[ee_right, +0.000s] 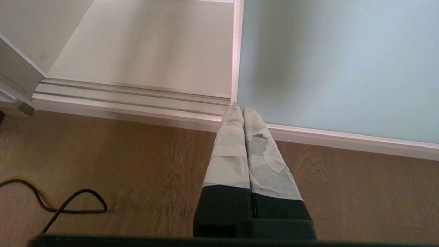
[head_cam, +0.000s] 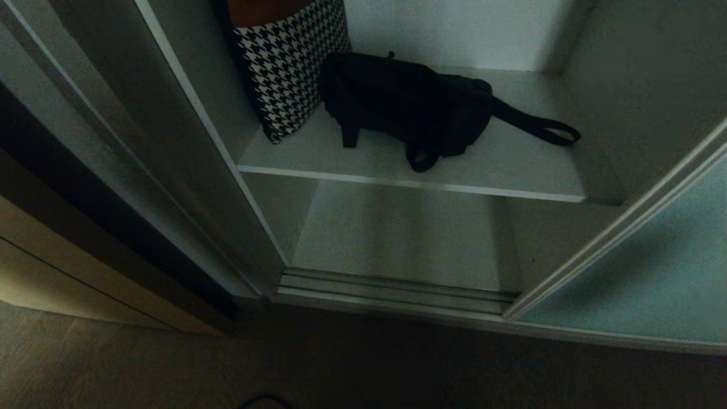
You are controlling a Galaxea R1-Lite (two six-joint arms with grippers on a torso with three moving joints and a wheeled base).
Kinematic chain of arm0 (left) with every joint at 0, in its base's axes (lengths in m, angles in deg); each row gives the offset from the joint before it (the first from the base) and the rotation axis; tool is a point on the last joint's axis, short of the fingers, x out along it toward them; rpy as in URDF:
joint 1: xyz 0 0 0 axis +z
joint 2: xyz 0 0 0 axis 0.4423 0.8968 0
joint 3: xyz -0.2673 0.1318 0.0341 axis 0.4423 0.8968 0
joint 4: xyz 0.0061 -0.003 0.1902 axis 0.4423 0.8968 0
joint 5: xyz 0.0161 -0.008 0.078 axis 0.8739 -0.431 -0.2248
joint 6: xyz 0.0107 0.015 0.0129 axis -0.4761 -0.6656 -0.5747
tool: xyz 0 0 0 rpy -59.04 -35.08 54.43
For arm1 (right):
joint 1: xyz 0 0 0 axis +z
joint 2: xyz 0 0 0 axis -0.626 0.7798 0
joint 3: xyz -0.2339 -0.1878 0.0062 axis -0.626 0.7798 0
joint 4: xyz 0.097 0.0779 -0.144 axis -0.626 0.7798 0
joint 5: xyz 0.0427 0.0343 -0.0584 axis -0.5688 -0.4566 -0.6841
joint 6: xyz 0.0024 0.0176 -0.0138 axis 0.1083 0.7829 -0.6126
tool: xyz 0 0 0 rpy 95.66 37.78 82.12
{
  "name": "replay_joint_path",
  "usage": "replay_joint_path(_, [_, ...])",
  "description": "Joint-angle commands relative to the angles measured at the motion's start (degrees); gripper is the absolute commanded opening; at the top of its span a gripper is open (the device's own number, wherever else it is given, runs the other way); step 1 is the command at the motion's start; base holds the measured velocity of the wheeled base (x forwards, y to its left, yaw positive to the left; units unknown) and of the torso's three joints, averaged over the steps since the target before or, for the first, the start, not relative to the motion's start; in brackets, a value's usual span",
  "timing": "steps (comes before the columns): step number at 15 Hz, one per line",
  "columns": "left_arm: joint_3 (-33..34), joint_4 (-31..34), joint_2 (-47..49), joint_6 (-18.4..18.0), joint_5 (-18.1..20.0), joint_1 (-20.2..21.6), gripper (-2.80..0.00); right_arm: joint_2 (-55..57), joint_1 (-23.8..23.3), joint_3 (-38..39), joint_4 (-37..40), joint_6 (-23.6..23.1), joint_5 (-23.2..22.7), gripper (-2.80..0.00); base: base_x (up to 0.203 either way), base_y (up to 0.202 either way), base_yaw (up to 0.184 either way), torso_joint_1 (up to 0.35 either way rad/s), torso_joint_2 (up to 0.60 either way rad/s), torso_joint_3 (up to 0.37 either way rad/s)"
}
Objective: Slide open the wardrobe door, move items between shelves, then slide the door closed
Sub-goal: Open the door
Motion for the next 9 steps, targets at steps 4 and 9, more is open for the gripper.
replay_joint_path(4, [12.49,4.83,-14.72,0.05,4.71,2.42,-2.8,-0.01,0.02,0.0,-0.05,0.03,0.0,-2.8,0.0,0.0,0.0,0.0,0.0,0.0])
replay_joint_path(9, [18.55,12.19,-22.12,2.28,19.87,4.18,-2.8,-0.01,0.02,0.0,-0.05,0.03,0.0,-2.8,0.0,0.0,0.0,0.0,0.0,0.0])
